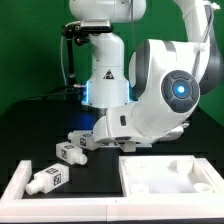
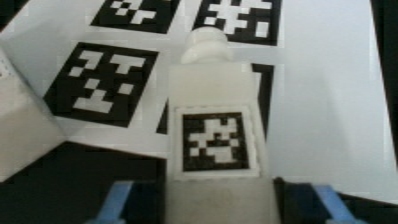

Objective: Assemble one leg

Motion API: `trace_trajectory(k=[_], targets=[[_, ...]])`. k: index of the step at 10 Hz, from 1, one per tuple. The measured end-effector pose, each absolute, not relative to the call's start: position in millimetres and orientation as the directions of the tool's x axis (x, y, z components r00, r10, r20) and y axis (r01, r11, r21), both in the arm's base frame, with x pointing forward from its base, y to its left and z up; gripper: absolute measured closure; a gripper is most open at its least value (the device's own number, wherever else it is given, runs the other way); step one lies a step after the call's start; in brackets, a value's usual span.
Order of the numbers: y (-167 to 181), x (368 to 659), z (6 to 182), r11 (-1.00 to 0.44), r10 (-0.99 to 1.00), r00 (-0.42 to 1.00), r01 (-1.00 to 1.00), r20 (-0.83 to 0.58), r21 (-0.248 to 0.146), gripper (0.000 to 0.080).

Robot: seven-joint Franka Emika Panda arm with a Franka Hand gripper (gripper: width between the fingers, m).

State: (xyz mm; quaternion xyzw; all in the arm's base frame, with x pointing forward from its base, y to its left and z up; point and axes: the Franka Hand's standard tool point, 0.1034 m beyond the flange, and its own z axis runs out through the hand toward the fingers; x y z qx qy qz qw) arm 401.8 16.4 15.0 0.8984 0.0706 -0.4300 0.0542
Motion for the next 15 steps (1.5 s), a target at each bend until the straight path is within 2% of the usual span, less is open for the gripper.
trace_trajectory(k=[5,6,7,10,11,13,14,15], targets=[[25.7,485.5,77.0,-0.992,0.077,0.711,0.126,-0.699,0.018,0.0514],[24.0,493.3,81.6,-0.986,0.095,0.716,0.161,-0.691,0.031,0.0514],[23.1,492.3,78.3,-0.979,0.110,0.709,0.200,-0.697,0.049,0.0514],[24.8,501.4,76.2,-0.980,0.116,0.751,0.192,-0.650,0.046,0.0514],[28.5,508.7,83.0,-0.982,0.121,0.772,0.186,-0.625,0.041,0.0514],[49.5,559.0,119.7,-0.995,0.098,0.876,0.103,-0.472,-0.015,0.0514],[54.8,578.1,134.3,-0.997,0.073,0.914,0.075,-0.399,-0.009,0.0514],[53.7,583.0,143.2,-0.999,0.049,0.941,0.048,-0.335,-0.010,0.0514]])
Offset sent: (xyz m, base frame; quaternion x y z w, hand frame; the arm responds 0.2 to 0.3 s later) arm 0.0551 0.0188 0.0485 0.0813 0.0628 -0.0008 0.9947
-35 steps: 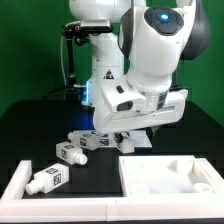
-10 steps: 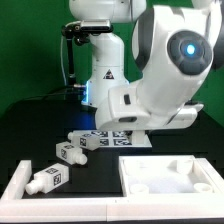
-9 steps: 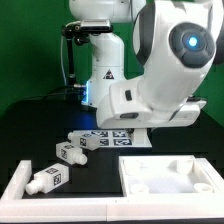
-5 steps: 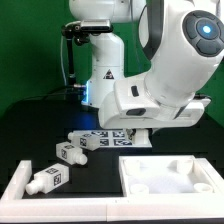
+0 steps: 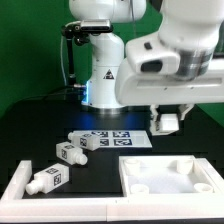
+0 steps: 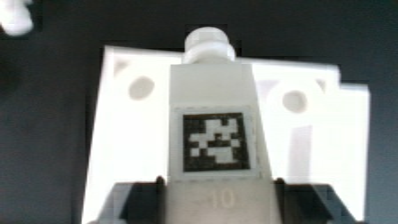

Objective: Assemble one leg

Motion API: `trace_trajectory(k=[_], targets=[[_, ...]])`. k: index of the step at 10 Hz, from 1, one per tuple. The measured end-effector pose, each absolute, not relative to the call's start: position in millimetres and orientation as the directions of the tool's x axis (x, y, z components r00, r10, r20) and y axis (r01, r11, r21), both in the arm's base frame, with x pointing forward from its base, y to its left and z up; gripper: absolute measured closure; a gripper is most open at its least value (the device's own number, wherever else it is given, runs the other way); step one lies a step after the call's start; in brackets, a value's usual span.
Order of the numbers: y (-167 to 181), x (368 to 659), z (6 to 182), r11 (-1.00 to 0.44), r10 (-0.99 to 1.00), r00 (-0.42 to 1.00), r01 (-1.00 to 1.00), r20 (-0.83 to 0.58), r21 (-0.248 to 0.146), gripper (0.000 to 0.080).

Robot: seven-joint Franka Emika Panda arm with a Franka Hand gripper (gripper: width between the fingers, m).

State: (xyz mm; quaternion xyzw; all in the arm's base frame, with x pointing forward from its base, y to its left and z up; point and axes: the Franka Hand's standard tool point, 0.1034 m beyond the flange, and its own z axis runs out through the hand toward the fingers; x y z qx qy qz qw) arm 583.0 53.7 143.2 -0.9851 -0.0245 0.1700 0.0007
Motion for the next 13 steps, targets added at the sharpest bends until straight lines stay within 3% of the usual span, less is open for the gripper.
trace_trajectory(k=[1,4,6,8,11,13], targets=[[46.4,571.9,142.4,-1.000,0.024,0.940,0.024,-0.340,-0.005,0.0514],[46.3,578.5,140.7,-1.000,0.025,0.987,0.024,-0.157,-0.008,0.0514],[57.3,596.7,141.5,-1.000,0.015,0.999,0.016,0.028,-0.010,0.0514],[84.4,633.5,154.6,-1.000,0.013,0.976,0.018,0.219,-0.021,0.0514],[91.1,638.2,152.7,-0.999,0.017,0.912,0.029,0.410,-0.023,0.0514],[91.2,637.7,150.7,-0.999,0.018,0.899,0.031,0.437,-0.022,0.0514]])
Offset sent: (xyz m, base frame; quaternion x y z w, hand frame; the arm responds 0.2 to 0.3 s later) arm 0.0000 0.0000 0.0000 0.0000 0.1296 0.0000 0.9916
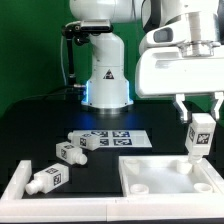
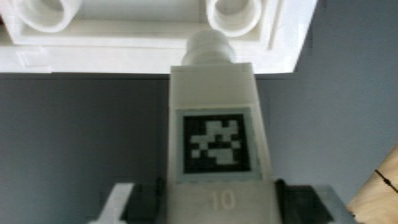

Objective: Assemble one leg

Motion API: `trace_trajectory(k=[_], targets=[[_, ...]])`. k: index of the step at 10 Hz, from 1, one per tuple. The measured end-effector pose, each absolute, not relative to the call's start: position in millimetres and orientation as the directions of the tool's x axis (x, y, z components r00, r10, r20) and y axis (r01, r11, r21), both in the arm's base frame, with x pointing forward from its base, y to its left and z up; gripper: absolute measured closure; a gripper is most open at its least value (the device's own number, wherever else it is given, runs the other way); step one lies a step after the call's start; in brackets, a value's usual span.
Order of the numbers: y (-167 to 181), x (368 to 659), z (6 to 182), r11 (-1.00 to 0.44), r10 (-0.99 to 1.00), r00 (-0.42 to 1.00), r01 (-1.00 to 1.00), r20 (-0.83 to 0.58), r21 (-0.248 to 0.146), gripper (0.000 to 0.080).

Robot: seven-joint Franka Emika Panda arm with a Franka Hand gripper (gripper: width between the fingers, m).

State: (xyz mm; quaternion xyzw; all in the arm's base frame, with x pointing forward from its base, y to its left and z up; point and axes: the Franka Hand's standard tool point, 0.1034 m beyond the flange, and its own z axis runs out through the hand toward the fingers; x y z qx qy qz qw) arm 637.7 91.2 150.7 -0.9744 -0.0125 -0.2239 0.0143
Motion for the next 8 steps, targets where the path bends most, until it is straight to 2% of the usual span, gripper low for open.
trace_trajectory(k=[1,3,8], targets=[[92.8,638.5,149.7,-0.999,0.022,0.893,0.035,0.449,-0.021,0.0514],[103.7,636.0,136.5,-0.998,0.038,0.866,0.054,0.499,-0.017,0.0514],[107.9,634.2,136.0,-0.999,0.022,0.853,0.044,0.521,-0.030,0.0514]])
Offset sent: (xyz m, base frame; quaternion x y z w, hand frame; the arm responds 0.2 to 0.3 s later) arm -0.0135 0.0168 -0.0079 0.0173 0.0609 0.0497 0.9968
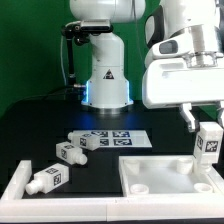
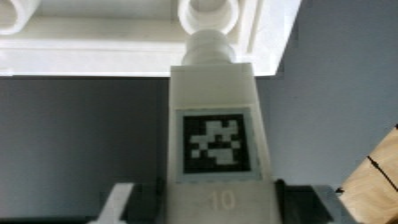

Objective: Assemble one leg

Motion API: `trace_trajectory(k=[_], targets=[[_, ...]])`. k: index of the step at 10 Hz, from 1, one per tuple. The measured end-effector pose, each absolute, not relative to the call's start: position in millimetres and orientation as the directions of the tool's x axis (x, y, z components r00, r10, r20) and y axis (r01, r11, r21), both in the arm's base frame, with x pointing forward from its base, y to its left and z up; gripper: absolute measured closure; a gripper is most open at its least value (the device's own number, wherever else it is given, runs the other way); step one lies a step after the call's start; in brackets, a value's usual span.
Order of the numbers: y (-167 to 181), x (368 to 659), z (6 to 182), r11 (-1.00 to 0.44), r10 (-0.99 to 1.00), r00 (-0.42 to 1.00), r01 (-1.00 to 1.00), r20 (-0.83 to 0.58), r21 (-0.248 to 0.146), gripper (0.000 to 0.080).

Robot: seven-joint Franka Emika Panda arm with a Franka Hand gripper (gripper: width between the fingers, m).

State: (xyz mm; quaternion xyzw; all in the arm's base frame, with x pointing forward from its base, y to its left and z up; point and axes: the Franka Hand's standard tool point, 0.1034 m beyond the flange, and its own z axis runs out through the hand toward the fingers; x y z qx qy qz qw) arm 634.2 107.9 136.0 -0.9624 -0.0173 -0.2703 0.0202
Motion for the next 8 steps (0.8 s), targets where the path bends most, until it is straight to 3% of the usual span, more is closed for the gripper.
trace_trajectory(k=[3,8], targets=[[115.3,623.0,133.4,-0.998,0.029,0.796,0.058,0.605,-0.027,0.0514],[114.6,616.7,110.2,-0.998,0.042,0.807,0.060,0.588,-0.012,0.0514]])
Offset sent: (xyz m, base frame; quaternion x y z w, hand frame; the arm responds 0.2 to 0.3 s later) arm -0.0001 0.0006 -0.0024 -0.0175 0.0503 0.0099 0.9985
